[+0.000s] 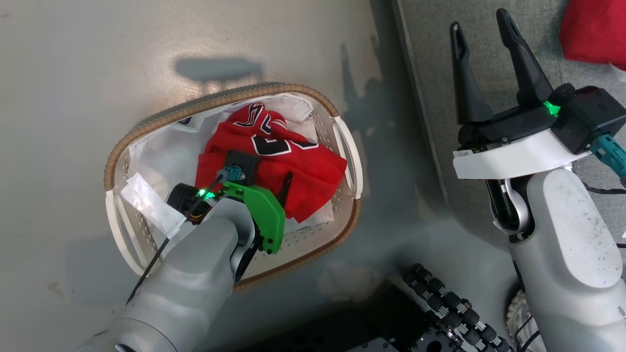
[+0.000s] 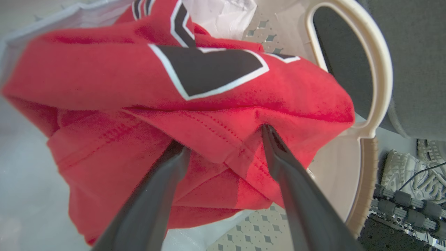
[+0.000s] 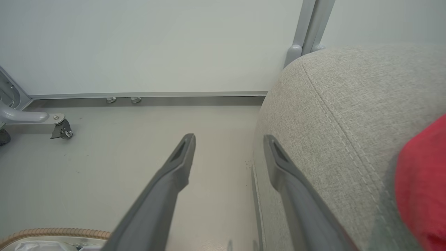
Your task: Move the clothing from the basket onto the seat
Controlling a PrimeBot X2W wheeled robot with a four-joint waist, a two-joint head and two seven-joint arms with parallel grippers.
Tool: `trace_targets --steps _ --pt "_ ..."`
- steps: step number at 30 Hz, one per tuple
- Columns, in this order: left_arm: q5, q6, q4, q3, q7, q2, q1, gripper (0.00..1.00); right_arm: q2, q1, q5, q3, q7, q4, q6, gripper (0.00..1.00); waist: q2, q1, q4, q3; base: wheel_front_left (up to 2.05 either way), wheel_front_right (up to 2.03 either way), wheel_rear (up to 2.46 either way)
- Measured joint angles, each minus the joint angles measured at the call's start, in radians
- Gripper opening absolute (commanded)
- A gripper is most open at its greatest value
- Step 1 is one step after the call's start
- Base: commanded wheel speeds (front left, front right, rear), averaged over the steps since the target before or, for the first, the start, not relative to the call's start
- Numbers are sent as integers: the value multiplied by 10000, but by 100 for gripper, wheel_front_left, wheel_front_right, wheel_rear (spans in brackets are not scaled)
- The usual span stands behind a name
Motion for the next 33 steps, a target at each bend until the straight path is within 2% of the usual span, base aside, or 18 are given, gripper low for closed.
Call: trace_targets --steps 7,8,9,14,21,33 --pt "-437 134 75 -443 -194 2 -360 98 19 14 -8 -61 0 -96 0 100 0 0 71 205 0 0 0" --pt "-493 161 104 -556 -226 2 -388 45 42 17 -8 -59 0 -100 0 100 0 0 76 211 0 0 0" --pt "-529 161 121 -623 -270 2 -400 0 69 19 -8 -59 0 -98 0 100 0 0 75 209 0 0 0" --pt "-913 144 347 -708 -424 -2 -402 0 186 1 77 0 0 98 0 100 0 -1 11 98 0 0 0" --pt "-1338 -119 796 -727 -821 8 9 0 261 -39 176 144 2 535 0 100 0 -1 3 -504 0 0 0" --pt "-1423 -453 612 -639 -1064 13 1499 0 261 791 272 483 0 1392 0 100 0 -1 435 -2532 0 0 0"
